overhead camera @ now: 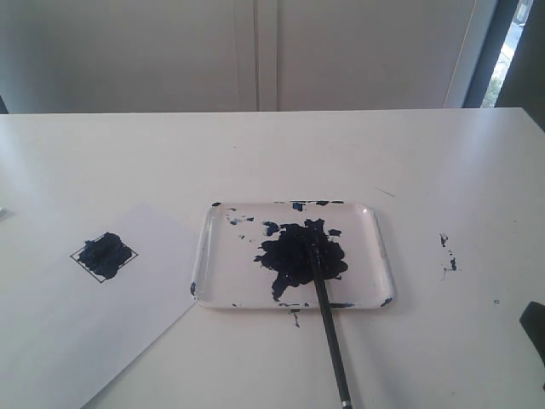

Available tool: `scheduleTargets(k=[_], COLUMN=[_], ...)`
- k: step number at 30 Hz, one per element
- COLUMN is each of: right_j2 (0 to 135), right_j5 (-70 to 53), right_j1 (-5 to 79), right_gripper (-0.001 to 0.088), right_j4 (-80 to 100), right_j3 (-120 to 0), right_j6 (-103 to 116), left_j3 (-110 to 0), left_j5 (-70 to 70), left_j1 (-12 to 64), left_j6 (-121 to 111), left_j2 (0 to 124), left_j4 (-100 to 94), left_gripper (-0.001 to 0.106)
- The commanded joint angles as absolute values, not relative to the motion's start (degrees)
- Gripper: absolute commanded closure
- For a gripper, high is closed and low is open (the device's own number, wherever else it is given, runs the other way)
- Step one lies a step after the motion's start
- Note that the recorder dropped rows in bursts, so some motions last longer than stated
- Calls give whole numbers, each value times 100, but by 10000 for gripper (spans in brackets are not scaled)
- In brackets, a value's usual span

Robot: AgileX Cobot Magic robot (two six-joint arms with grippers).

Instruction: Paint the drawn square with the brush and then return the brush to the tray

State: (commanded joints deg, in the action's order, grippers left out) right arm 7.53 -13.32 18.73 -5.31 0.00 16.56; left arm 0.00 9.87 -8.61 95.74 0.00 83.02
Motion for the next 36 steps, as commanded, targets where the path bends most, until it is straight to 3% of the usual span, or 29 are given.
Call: scheduleTargets(k=[9, 36], right_j2=[753, 753], right_j5=[-1332, -1332], right_j1=[1873, 1873], right_gripper=[268, 268], right_j4=[-531, -531], right_j3=[0, 0], right_j6=[1656, 1656], left_j3=[0, 0], left_j5=[1054, 1328], left_j1=[-861, -861], left_j6=[7677, 7689], left_j2=[0, 0], left_j4=[8289, 7889], left_gripper=[745, 745])
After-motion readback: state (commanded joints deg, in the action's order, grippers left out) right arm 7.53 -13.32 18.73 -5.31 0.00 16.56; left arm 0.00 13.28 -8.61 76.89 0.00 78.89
